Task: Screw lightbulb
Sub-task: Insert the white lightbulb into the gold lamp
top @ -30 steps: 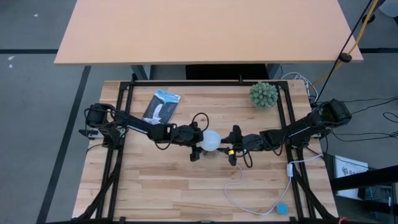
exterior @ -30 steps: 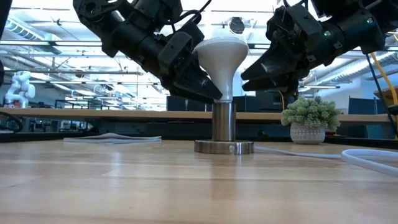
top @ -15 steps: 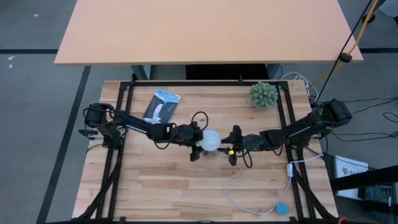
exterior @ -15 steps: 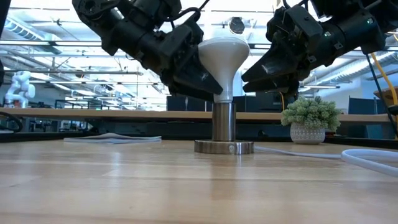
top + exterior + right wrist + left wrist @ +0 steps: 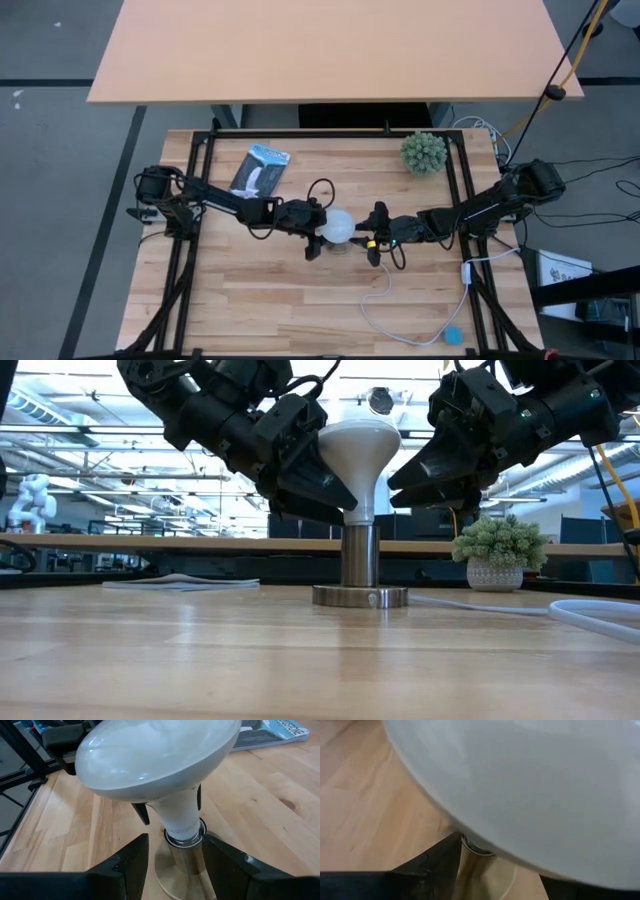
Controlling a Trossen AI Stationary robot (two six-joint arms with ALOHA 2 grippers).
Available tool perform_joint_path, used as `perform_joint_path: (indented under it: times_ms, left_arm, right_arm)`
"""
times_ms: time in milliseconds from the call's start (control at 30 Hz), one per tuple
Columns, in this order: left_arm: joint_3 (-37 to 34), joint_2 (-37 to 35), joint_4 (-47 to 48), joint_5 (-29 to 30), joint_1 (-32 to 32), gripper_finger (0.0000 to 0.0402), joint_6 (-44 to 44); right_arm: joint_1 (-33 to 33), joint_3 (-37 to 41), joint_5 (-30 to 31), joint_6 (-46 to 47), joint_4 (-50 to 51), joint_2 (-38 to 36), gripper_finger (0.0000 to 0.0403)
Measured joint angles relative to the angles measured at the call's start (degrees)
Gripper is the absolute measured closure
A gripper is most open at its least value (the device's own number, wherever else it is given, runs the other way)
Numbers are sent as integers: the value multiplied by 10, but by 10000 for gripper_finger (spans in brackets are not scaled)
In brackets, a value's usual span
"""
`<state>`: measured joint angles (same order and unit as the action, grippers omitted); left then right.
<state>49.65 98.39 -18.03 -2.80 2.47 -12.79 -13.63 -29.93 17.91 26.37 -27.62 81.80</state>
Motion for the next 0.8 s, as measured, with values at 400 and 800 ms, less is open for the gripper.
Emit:
perform_joint_path:
  times_ms: [400, 800]
  left_arm:
    - [0, 0, 5, -42, -18, 161, -20]
    - [0, 0, 33, -42, -26, 161, -2]
  right_arm:
    - [0, 0, 0, 0, 1, 0, 227]
    - [0, 0, 0, 0, 14, 0, 227]
